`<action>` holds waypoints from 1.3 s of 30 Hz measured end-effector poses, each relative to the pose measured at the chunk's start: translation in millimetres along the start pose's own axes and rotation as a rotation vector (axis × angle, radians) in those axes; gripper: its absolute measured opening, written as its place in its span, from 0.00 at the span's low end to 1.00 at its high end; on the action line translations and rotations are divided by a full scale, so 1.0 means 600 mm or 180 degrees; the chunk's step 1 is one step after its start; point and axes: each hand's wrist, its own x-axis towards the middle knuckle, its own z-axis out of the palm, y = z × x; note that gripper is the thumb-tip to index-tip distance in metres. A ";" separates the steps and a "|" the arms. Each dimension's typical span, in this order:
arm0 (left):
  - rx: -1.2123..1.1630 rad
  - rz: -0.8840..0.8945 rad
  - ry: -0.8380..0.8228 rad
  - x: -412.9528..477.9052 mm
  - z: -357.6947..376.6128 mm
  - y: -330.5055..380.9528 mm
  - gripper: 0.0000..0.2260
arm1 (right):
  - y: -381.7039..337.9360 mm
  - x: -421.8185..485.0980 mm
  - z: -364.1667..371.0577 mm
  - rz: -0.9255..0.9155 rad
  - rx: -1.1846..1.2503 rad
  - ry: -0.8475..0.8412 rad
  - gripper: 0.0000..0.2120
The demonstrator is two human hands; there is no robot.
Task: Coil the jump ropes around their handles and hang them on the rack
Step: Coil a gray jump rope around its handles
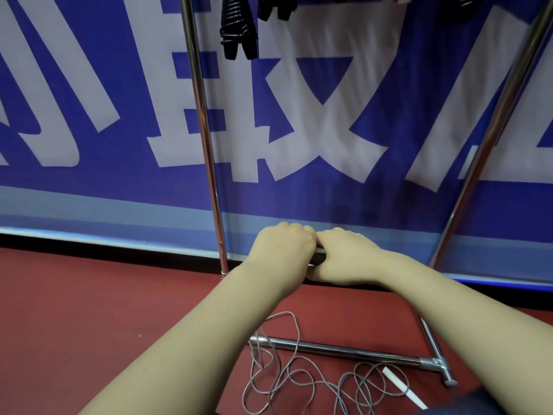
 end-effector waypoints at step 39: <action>-0.4961 0.0004 0.0489 -0.007 -0.046 -0.053 0.21 | 0.004 -0.021 -0.043 0.0152 0.1745 0.1188 0.19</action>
